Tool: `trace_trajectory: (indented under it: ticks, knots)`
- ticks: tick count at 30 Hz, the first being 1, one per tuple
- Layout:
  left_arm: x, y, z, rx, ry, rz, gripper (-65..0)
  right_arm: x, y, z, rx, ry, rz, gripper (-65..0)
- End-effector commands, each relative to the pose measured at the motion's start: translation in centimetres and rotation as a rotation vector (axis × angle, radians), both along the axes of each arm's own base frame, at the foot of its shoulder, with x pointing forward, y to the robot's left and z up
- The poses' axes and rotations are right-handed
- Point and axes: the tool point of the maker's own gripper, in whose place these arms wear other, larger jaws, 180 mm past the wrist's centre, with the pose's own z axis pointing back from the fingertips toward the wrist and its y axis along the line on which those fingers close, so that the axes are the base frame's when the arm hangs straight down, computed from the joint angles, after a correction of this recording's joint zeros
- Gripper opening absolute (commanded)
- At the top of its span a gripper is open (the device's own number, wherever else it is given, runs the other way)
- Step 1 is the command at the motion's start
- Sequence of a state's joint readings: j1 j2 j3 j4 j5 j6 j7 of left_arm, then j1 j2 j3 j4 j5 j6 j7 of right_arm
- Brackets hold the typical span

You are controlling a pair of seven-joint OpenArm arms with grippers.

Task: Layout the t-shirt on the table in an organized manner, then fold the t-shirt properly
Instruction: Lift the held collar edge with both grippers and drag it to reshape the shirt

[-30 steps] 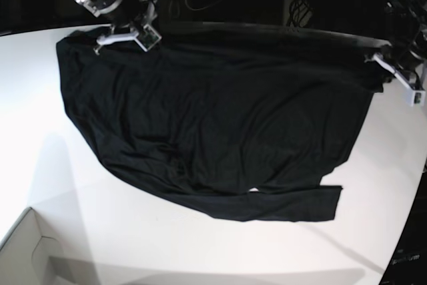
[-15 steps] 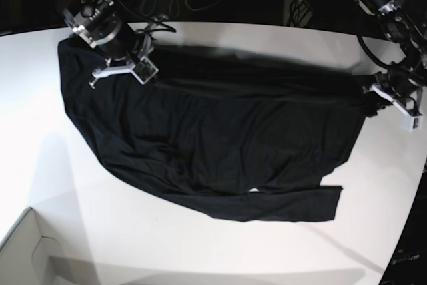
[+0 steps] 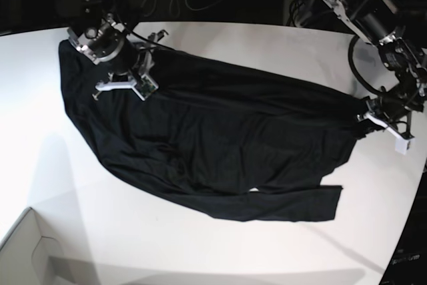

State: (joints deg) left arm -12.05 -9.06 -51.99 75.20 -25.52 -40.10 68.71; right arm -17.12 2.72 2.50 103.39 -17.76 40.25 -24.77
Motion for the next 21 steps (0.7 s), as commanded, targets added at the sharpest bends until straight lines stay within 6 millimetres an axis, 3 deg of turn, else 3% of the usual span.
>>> trace_trajectory:
  ticks: [1, 4, 7, 11, 14, 17, 21]
  knots:
    - [0.9, 0.7, 1.4, 0.011, -0.049, 0.011, -64.4, 0.5, 0.1, 0.7, 0.015, -0.03, 0.0, -65.0]
    - [0.9, 0.6, 1.2, 0.004, -0.043, 0.01, -61.0, 1.1, 0.1, 1.0, 0.015, -0.043, -0.004, -65.0]
    - [0.9, 0.7, 1.2, 0.005, -0.044, 0.01, -47.6, 1.0, -0.2, 0.8, -0.007, -0.022, -0.011, -65.0]
    - [1.0, 1.0, 1.5, 0.01, -0.054, 0.012, -25.7, 1.1, -0.7, 0.6, -0.039, 0.001, -0.02, -52.7]
    - [1.2, 1.1, 2.4, 0.032, -0.076, 0.014, -14.1, 1.3, -1.0, 1.0, -0.046, -0.008, -0.028, -43.3]
    - [0.9, 1.6, 3.5, 0.072, -0.098, 0.018, -7.6, 1.7, -1.7, 2.6, -0.045, -0.053, -0.066, -37.3]
    - [-0.5, 1.9, 2.2, 0.081, -0.055, 0.019, -6.5, 1.9, -3.5, 5.0, -0.03, -0.114, -0.171, -32.5]
